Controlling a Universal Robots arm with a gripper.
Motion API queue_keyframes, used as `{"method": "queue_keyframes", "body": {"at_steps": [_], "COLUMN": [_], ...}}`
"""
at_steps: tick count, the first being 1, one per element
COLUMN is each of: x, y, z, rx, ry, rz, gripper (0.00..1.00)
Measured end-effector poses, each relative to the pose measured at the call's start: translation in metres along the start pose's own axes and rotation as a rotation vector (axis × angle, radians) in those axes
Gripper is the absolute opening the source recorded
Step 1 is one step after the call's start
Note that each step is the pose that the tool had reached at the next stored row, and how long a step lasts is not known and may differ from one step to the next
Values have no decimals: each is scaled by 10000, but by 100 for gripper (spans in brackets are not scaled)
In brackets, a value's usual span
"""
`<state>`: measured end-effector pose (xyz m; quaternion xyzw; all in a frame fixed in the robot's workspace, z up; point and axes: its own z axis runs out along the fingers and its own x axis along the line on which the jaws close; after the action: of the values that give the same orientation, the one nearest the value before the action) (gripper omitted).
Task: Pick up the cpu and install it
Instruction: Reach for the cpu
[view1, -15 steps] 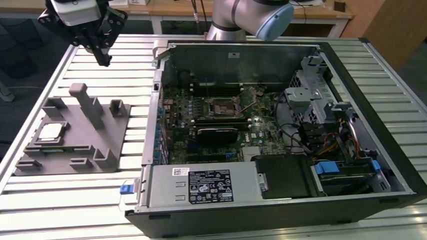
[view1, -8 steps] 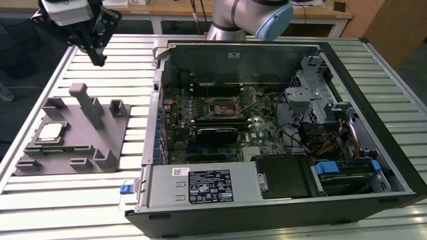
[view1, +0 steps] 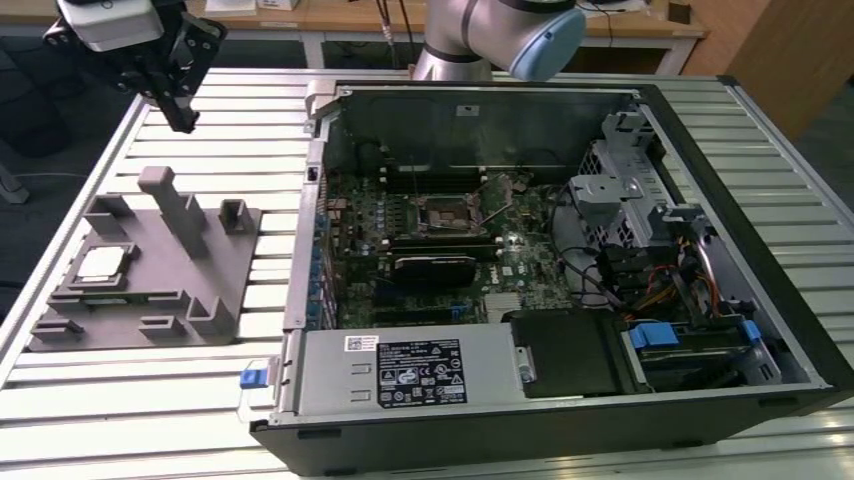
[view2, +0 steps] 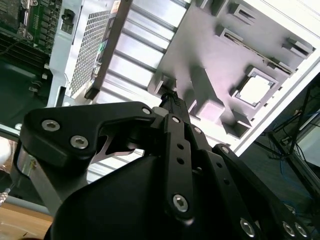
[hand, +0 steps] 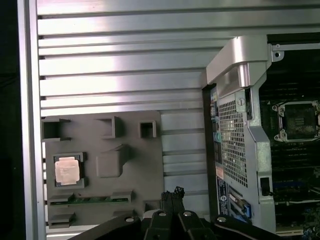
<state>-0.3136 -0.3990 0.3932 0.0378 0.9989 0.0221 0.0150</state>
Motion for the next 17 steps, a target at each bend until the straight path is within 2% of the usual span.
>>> {"method": "queue_keyframes", "body": {"at_steps": [17], "x": [404], "y": [-34], "z": [77], "rx": [0], "ry": [1], "rz": [0], "gripper": [11]}}
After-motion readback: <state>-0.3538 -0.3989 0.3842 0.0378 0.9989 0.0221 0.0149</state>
